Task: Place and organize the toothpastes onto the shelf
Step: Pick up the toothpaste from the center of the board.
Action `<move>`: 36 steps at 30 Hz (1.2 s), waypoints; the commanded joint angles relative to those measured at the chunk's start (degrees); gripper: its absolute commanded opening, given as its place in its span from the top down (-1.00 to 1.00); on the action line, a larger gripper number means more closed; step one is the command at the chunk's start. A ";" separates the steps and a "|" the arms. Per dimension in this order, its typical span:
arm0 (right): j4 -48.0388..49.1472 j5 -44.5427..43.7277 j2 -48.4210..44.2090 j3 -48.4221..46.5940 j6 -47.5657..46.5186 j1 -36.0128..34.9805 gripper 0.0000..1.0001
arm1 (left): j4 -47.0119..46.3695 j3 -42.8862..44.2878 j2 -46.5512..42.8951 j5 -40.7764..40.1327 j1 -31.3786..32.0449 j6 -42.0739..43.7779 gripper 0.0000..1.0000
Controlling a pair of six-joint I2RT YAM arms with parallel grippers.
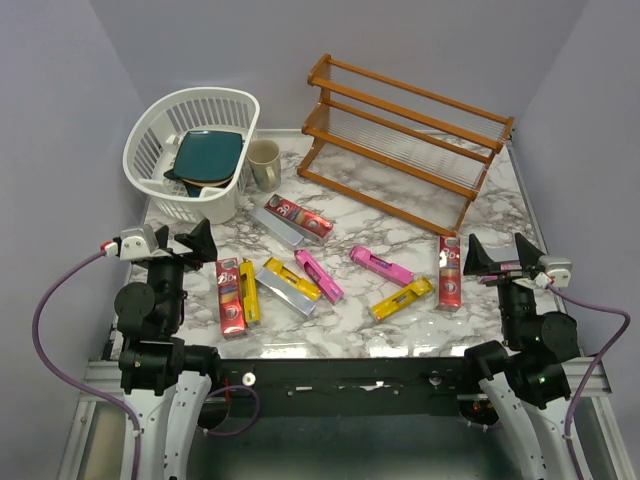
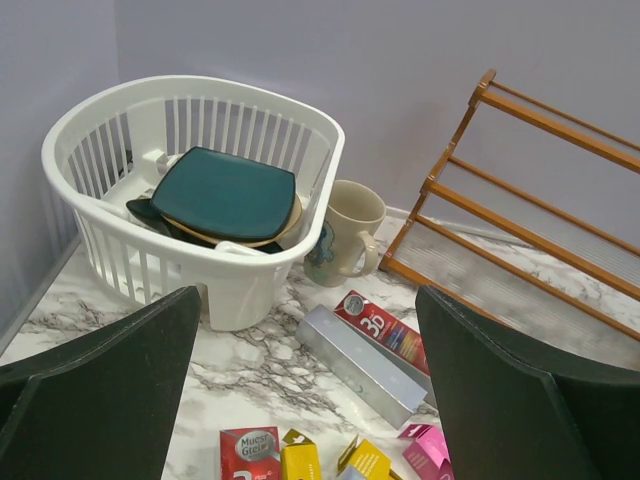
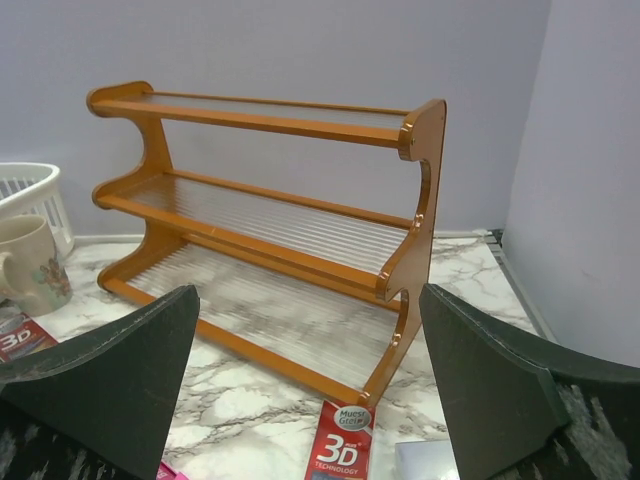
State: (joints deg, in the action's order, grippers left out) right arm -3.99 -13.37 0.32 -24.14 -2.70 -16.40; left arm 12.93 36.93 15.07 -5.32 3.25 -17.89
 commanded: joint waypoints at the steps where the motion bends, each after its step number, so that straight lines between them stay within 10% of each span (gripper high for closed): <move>1: -0.22 0.53 -15.70 -0.38 -0.64 0.23 -1.00 | -1.15 1.04 1.01 2.24 -0.70 -0.57 -0.98; 36: -5.06 -0.08 -15.87 -3.11 5.51 -1.53 -1.00 | 24.51 7.63 33.52 0.15 5.08 -16.29 -0.98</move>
State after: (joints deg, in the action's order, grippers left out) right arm -7.57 -13.21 0.32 -25.65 1.98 -17.56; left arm 31.53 44.03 42.15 -5.34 3.46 -32.88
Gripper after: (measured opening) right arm 0.998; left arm 0.990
